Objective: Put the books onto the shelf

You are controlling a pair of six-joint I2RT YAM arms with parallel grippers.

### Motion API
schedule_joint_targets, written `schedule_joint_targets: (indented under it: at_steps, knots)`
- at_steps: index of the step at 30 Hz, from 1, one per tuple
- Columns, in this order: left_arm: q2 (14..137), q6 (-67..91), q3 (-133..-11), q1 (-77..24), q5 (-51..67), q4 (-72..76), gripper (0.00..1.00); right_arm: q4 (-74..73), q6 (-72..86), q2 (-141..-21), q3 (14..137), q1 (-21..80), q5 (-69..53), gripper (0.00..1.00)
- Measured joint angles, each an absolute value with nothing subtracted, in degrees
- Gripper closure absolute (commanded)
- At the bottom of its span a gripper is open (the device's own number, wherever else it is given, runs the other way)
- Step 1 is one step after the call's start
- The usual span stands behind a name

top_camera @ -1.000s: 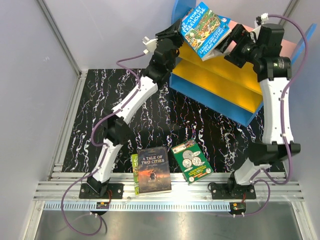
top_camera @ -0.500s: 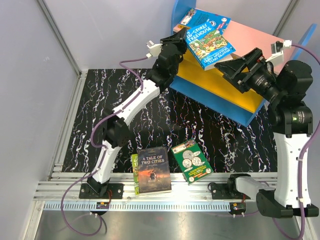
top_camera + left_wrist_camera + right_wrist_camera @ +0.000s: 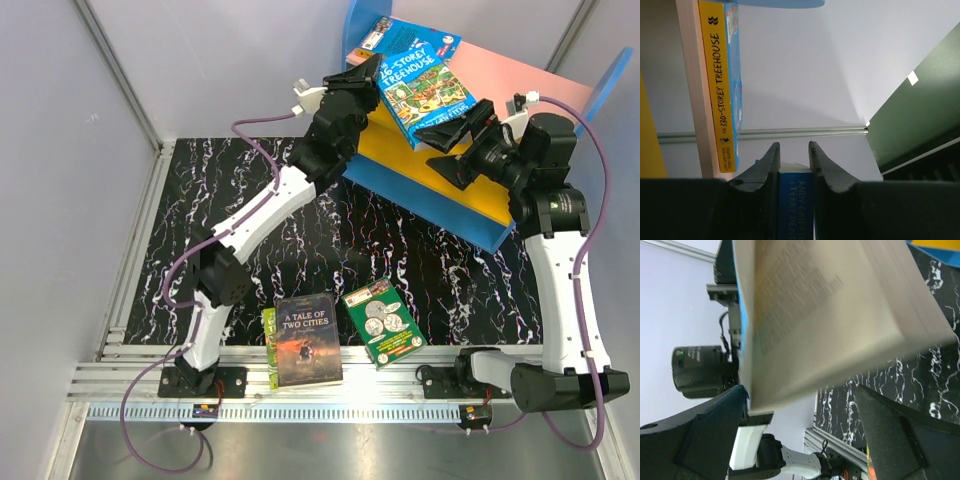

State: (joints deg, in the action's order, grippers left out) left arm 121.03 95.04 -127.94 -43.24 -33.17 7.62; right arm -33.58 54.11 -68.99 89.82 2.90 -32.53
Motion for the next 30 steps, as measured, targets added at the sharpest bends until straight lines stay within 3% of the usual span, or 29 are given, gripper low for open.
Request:
schedule_joint_targets:
  at_steps: [6, 7, 8, 9, 10, 12, 13, 17, 20, 23, 25, 27, 30]
  knots:
    - [118.0, 95.6, -123.4, -45.3, -34.1, 8.6, 1.00, -31.1, 55.5, -71.4, 92.7, 2.9, -33.0, 0.00]
    - [117.6, 95.8, -122.9, -45.5, -34.2, 8.8, 1.00, -31.1, 55.6, -71.6, 93.2, 2.9, -33.1, 0.06]
    - [117.2, 95.8, -122.5, -45.6, -34.4, 9.0, 1.00, -31.1, 55.6, -71.7, 93.7, 2.9, -33.1, 0.18]
    - [116.8, 95.8, -122.2, -45.7, -34.7, 9.0, 1.00, -31.1, 55.5, -71.7, 94.0, 3.0, -33.2, 0.37]
    - [116.3, 95.8, -121.9, -45.7, -35.0, 9.0, 1.00, -31.1, 55.4, -71.7, 94.3, 3.0, -33.1, 0.78]
    - [115.2, 94.5, -120.9, -45.7, -35.1, 8.7, 1.00, -29.8, 56.6, -71.5, 94.5, 3.0, -33.6, 0.96]
    - [114.5, 94.3, -119.9, -45.8, -35.4, 8.7, 1.00, -30.0, 56.7, -71.2, 94.7, 3.1, -33.6, 1.00]
    - [111.7, 92.7, -116.3, -46.2, -35.0, 9.2, 1.00, -32.3, 56.2, -70.7, 95.8, 3.4, -33.5, 1.00]
    - [108.7, 90.9, -112.3, -46.3, -33.7, 10.1, 0.94, -36.3, 54.7, -71.6, 99.2, 3.4, -33.9, 1.00]
    - [104.1, 88.7, -107.7, -46.0, -32.0, 10.3, 0.67, -40.9, 53.3, -75.2, 106.3, 2.5, -35.9, 1.00]
    - [100.8, 85.4, -105.7, -45.5, -29.4, 9.4, 0.28, -42.8, 52.8, -79.3, 113.1, 1.3, -37.4, 1.00]
    - [97.3, 81.7, -104.0, -45.4, -26.4, 8.4, 0.06, -43.0, 52.4, -85.4, 122.8, -1.1, -37.1, 1.00]
    - [89.7, 76.6, -98.7, -45.6, -22.0, 6.8, 0.01, -41.8, 52.8, -98.3, 141.5, -6.7, -38.6, 1.00]
